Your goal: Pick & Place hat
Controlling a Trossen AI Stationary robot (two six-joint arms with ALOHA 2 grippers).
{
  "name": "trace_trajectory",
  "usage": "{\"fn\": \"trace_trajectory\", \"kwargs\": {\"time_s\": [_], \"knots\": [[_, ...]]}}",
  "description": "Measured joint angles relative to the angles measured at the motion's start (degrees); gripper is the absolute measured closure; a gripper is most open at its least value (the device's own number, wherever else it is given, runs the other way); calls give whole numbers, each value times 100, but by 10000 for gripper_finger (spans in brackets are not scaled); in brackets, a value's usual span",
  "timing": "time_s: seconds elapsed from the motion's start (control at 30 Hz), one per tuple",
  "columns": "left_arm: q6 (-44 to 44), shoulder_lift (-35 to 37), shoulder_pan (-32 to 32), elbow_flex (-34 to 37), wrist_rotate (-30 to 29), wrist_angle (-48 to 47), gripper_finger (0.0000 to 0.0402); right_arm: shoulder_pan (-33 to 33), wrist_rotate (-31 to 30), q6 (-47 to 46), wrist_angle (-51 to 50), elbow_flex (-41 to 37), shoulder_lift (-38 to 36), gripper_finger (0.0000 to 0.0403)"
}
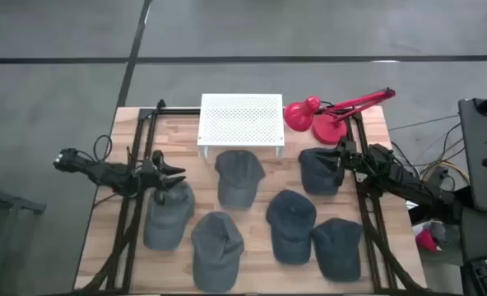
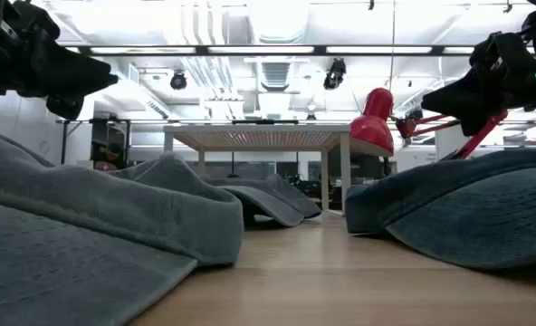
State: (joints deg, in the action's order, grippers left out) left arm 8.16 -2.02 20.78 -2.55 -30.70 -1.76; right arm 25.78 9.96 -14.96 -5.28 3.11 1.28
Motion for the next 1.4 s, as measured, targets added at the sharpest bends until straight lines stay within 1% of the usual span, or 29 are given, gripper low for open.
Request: {"fn": "trace_trajectory", "kwargs": {"time_s": [0.3,0.67,1.17,1.4], "knots": [[0,-1,0,2,0,2,280,0,2,0,0,0,0,316],[0,-1,0,1,0,1,280,1,0,0,0,0,2,335],[0,-2,-4,0,0,2,280,1,1,0,-1,0,2,316],[0,-1,-4,1,0,1,280,2,1,0,-1,0,7,325]]}}
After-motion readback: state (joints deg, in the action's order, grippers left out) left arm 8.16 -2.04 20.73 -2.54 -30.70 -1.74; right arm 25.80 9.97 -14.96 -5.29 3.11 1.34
